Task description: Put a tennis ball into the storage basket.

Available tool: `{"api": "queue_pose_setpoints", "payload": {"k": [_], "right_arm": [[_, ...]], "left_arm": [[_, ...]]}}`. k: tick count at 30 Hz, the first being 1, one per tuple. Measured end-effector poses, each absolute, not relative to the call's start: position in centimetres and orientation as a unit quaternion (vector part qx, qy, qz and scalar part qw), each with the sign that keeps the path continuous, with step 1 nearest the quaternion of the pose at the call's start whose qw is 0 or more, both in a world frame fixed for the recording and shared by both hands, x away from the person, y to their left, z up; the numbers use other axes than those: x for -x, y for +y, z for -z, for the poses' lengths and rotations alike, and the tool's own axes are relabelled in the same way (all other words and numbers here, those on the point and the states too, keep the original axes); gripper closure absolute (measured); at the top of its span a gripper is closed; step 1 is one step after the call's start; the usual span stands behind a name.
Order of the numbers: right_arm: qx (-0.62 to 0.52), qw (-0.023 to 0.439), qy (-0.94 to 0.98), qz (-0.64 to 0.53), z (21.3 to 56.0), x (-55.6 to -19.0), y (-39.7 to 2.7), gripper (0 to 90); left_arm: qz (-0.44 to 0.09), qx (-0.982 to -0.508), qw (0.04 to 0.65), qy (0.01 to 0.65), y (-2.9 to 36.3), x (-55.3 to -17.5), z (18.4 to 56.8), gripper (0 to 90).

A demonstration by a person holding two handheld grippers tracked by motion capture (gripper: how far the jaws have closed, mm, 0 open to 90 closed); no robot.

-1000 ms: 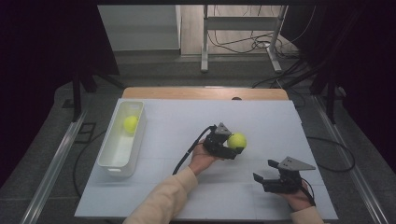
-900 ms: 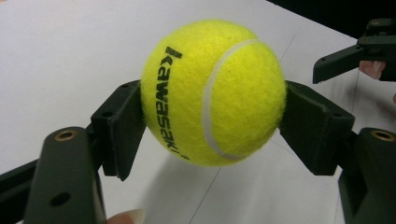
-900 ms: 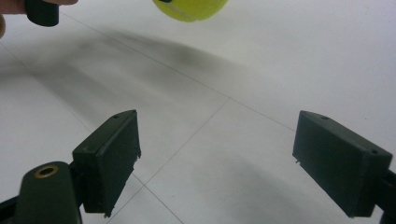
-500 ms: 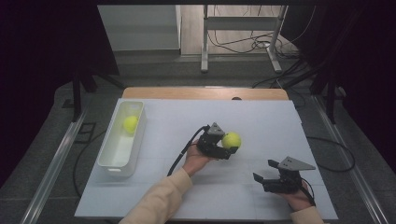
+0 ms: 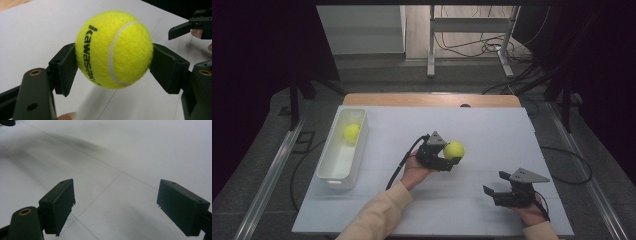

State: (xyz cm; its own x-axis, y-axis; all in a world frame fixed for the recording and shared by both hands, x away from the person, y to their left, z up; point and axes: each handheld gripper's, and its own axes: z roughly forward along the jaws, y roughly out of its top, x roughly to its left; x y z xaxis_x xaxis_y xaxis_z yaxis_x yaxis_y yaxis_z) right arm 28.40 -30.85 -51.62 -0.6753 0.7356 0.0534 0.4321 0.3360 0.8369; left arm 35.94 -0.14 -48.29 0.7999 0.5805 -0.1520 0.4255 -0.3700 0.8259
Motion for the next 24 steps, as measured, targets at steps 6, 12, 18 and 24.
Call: {"api": "queue_pose_setpoints", "payload": {"k": [6, 12, 18, 24], "right_arm": [[-0.366, 0.172, 0.8, -0.442, 51.6, -28.4, -30.8, 15.6], [-0.367, 0.173, 0.799, -0.443, 51.7, -28.4, -30.9, 15.7], [-0.367, 0.174, 0.8, -0.443, 51.7, -28.4, -30.9, 15.6], [-0.367, 0.174, 0.799, -0.443, 51.7, -28.4, -30.9, 15.7]], "left_arm": [[-0.084, -0.82, 0.473, 0.31, 0.7, -35.7, 48.2, 27.1], [-0.088, -0.818, 0.474, 0.313, 1.2, -35.6, 47.9, 27.1], [-0.094, -0.818, 0.472, 0.313, 1.8, -35.2, 47.5, 27.1], [-0.097, -0.817, 0.475, 0.314, 2.3, -35.0, 47.3, 27.1]]}}
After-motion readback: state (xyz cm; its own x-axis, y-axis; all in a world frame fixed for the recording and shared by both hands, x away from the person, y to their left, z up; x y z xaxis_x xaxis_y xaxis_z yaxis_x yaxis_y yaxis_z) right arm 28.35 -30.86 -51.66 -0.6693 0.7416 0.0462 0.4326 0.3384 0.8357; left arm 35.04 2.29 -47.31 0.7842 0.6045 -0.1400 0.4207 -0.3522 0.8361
